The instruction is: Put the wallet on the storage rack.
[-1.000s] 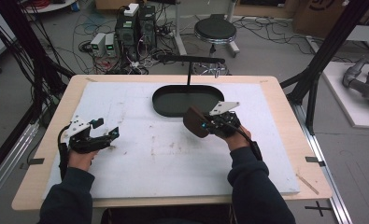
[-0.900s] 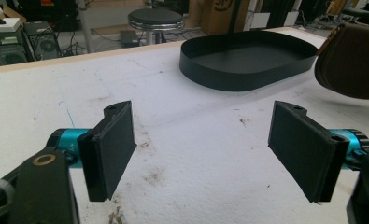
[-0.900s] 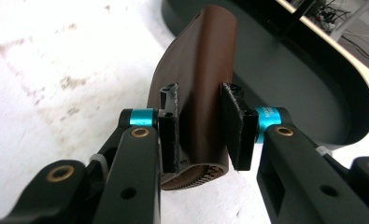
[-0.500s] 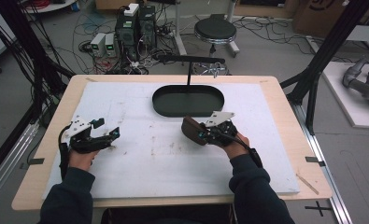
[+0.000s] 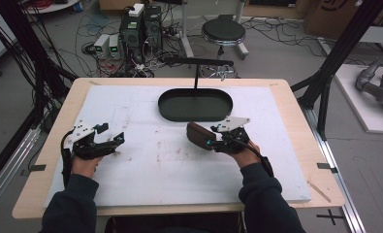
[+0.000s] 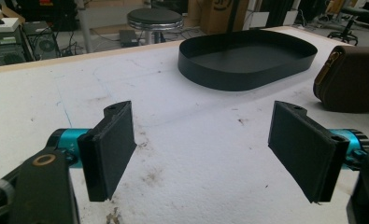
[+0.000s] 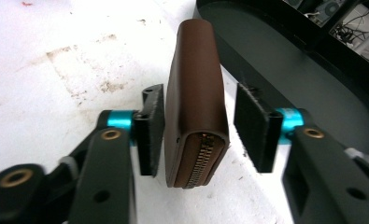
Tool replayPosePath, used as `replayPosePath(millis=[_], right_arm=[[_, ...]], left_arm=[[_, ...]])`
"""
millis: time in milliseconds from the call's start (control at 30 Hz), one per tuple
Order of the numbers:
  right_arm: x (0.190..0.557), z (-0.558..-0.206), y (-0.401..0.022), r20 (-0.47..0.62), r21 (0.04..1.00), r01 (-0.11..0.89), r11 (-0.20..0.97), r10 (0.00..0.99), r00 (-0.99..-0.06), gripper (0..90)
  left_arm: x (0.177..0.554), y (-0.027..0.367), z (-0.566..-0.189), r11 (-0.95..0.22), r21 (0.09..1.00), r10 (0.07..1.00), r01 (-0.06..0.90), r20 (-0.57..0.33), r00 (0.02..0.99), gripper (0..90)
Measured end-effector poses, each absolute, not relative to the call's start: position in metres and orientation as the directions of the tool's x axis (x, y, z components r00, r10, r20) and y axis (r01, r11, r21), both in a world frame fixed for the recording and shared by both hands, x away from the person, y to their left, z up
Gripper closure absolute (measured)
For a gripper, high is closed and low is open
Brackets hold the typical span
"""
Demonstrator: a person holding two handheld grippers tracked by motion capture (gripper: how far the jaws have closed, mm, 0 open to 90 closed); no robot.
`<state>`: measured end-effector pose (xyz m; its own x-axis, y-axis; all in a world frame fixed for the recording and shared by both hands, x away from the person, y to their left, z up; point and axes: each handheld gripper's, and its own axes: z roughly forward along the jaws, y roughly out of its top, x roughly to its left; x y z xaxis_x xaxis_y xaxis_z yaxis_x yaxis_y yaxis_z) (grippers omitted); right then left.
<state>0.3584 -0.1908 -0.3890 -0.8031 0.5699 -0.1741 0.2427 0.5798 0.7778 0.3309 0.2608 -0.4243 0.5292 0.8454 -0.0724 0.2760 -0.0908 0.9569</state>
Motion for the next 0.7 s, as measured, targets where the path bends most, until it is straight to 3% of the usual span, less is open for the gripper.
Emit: replayPosePath(millis=[200, 267, 333, 400, 700], right_arm=[[0.366, -0.397, -0.185, -0.140, 0.768, 0.272, 0.580, 0.566, -0.813, 41.6], [0.371, -0.402, -0.181, -0.126, 0.756, 0.283, 0.590, 0.556, -0.822, 46.6], [0.374, -0.404, -0.178, -0.116, 0.746, 0.293, 0.598, 0.550, -0.827, 59.1], [0.378, -0.403, -0.179, -0.094, 0.754, 0.293, 0.588, 0.539, -0.837, 63.1], [0.401, -0.386, -0.180, 0.005, 0.824, 0.322, 0.467, 0.562, -0.827, 65.0]], left_arm=[[0.331, 0.260, -0.424, -0.089, 0.958, 0.842, 0.272, -0.073, 0.534, 22.7], [0.331, 0.260, -0.424, -0.088, 0.958, 0.843, 0.272, -0.074, 0.534, 22.7], [0.331, 0.260, -0.424, -0.089, 0.958, 0.841, 0.271, -0.073, 0.535, 22.7], [0.331, 0.261, -0.424, -0.090, 0.959, 0.841, 0.269, -0.072, 0.536, 22.7], [0.332, 0.261, -0.424, -0.089, 0.960, 0.841, 0.266, -0.070, 0.537, 22.7]])
